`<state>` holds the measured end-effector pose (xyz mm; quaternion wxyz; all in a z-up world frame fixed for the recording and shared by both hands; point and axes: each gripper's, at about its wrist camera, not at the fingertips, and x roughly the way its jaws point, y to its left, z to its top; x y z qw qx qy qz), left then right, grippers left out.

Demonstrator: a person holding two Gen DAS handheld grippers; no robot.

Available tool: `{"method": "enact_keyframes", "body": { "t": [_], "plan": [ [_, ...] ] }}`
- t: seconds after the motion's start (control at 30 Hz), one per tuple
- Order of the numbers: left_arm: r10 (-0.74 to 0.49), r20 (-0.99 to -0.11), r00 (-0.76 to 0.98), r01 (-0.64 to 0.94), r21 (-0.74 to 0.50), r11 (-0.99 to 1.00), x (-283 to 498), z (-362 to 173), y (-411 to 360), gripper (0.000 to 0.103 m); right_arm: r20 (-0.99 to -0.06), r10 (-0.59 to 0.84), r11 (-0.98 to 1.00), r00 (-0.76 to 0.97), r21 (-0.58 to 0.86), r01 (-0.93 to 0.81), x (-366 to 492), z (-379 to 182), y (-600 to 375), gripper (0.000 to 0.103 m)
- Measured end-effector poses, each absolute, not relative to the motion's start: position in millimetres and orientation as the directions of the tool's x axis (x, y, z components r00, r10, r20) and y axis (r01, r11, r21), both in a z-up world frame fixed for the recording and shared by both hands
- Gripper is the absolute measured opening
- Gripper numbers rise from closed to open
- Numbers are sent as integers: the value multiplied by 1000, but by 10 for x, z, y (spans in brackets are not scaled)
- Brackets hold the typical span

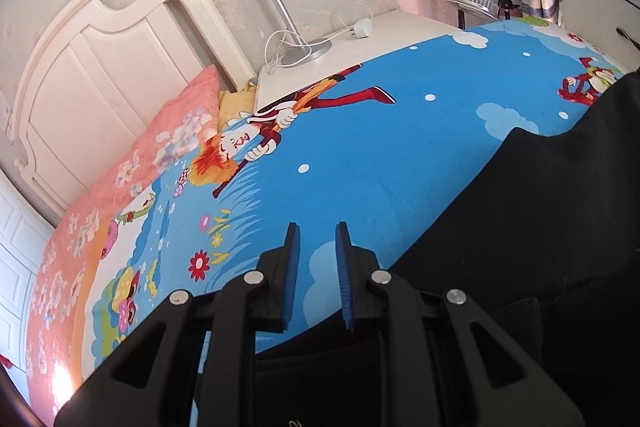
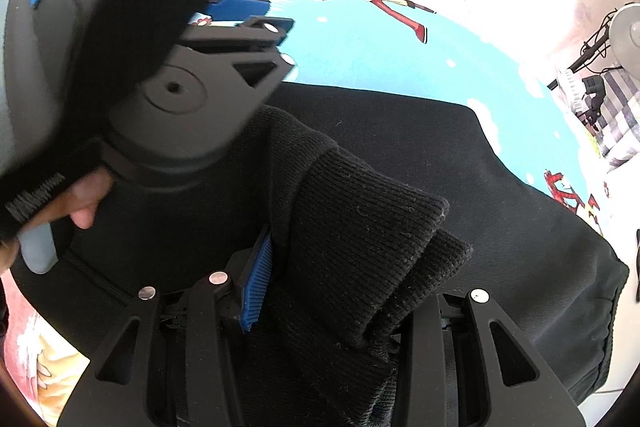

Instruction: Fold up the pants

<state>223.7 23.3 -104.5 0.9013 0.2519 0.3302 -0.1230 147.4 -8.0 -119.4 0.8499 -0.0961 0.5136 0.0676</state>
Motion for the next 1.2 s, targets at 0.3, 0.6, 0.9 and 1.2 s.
{"method": "enact_keyframes", "body": {
  "t": [0.3,0.6,0.9,1.2],
  "plan": [
    [-270,-716,644,65,-300,952,2039,-898,2012,45,-900,198,972,388,128,-199,1568,-1218,-319,30],
    [-359,-697,620,-45,-489,871,938,-1270,2731,45,-879,268,963,394,253,-90,1493,-1086,-948,57],
    [-384,-648,657,-11,-518,855,518,-1151,2608,40,-842,144,987,521,157,-20,1135,-678,-1607,61],
    [-401,-652,643,106,-443,890,435,-1004,2042,23,-876,101,977,471,-2,-212,812,-1077,-838,60]
  ]
}}
